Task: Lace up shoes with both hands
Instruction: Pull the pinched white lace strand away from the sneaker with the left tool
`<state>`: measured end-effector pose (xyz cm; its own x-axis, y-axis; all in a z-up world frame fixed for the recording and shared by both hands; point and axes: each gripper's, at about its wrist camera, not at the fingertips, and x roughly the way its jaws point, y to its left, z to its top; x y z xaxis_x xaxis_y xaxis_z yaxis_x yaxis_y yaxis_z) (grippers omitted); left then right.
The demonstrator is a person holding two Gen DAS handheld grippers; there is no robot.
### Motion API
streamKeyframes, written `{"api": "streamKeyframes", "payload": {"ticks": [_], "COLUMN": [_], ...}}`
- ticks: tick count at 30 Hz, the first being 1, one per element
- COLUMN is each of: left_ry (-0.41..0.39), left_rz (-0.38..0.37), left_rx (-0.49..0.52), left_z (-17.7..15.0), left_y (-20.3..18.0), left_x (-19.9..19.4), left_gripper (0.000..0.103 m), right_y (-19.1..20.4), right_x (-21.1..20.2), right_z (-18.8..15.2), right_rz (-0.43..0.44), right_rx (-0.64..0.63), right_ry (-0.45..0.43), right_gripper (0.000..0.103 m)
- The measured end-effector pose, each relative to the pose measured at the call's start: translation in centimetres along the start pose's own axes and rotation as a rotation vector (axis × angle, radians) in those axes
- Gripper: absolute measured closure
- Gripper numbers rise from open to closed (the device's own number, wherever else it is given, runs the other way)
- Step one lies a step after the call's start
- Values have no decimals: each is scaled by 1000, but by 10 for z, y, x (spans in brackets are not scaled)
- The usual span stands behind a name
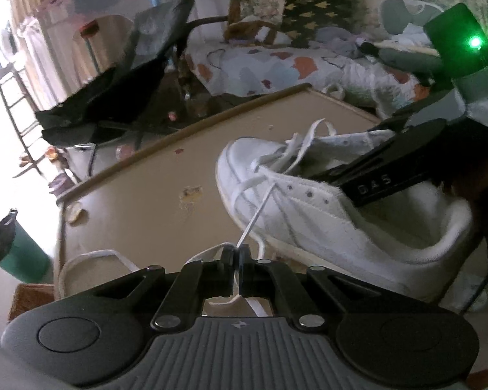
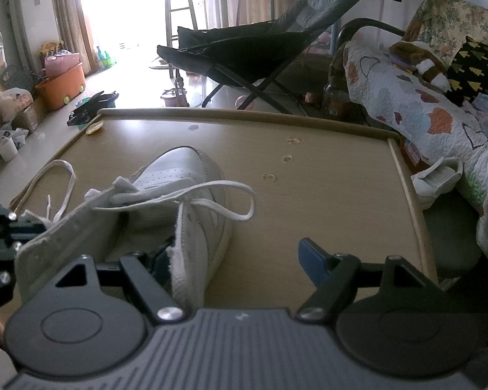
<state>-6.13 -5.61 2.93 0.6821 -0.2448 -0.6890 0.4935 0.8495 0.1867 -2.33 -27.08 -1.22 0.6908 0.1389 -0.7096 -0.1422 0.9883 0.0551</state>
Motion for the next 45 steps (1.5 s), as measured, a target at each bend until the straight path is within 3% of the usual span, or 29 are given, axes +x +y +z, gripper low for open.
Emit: {"api": "streamKeyframes", "payload": {"ticks": [31, 45], "left_ry": [138, 124], "left_rz": [194, 207], "left_rx": [-240, -300], "left_z": [-17, -16], "left_y": [55, 61], "left_x": [3, 2], "left_gripper": [100, 98], "right_y": [1, 2], "right_x": [2, 2], "right_z": [0, -1], "right_rz": [-8, -10], "right_rx": [-5, -8], "right_ry": [-1, -4], "right_gripper": [23, 23]}}
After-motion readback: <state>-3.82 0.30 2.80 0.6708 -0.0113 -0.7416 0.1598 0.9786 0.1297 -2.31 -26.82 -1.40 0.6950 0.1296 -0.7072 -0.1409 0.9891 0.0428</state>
